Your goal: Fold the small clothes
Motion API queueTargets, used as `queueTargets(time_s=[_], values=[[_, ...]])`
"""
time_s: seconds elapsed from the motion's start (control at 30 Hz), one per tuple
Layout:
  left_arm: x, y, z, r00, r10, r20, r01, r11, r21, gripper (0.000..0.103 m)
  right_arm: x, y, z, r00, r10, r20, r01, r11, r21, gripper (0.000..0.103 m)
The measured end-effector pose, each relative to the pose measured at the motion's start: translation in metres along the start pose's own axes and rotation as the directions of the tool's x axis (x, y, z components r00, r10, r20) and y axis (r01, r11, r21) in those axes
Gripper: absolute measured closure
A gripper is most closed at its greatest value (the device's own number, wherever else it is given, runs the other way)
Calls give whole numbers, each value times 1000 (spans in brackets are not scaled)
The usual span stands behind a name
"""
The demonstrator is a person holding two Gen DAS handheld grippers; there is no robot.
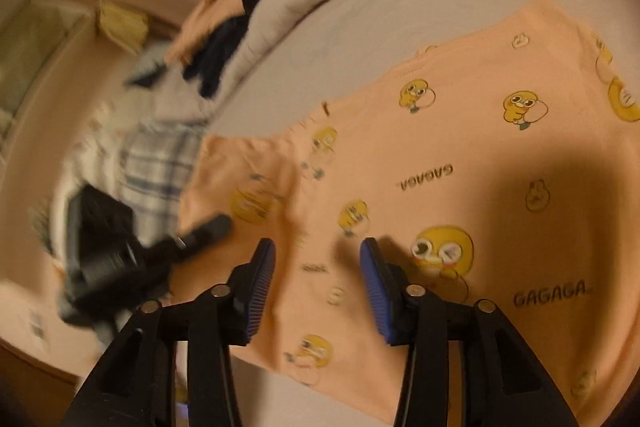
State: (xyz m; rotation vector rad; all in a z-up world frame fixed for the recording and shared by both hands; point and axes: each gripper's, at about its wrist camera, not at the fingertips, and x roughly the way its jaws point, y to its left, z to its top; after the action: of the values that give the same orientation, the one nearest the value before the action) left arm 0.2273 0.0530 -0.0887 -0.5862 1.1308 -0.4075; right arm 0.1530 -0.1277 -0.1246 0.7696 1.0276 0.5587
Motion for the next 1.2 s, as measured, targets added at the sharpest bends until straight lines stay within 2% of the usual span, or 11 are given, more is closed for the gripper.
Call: queueTargets(time_s=[0.13, 0.23, 0.37, 0.43, 0.53, 0.8, 0.83, 0.9, 0.97, 1.0, 1.2], values=[[21, -35, -7, 999, 28, -33, -25, 995, 97, 87, -8, -16, 14, 990, 143, 15, -144, 981, 129, 50], [43, -57, -13, 997, 32, -73, -19, 986, 165, 87, -16, -26, 24, 975, 221, 34, -224, 957, 187, 41], [80, -88, -24, 987, 95, -128, -54, 954, 294, 85, -23, -35, 35, 977, 214, 12, -211, 954, 214, 41], [97, -96, -30, 980, 98, -175, -37, 946, 323, 76, -23, -41, 39, 974, 226, -21, -215, 949, 229, 41], [110, -98, -37, 972, 12, -234, 61, 952, 301, 71, -31, -46, 44, 985, 167, -48, -153, 964, 218, 41], [72, -66, -49, 978, -38, -205, 92, 961, 261, 69, -21, -34, 42, 993, 33, -109, -24, 996, 91, 43], [63, -54, -51, 982, -35, -185, 80, 967, 242, 67, -19, -32, 42, 994, 12, -107, -4, 997, 72, 46], [45, -39, -61, 989, -26, -148, 56, 977, 208, 60, -18, -27, 40, 994, -65, -90, 67, 998, 17, 67], [31, -18, -66, 993, -28, -118, 45, 988, 150, 60, -17, -21, 37, 986, -154, -57, 152, 987, -42, 87], [28, -12, -68, 994, -27, -110, 41, 991, 125, 58, -17, -17, 37, 982, -183, -39, 180, 981, -72, 92], [17, 13, -81, 994, -17, -104, 23, 998, 57, 58, -52, 16, 50, 970, -228, 83, 240, 950, -200, 94]])
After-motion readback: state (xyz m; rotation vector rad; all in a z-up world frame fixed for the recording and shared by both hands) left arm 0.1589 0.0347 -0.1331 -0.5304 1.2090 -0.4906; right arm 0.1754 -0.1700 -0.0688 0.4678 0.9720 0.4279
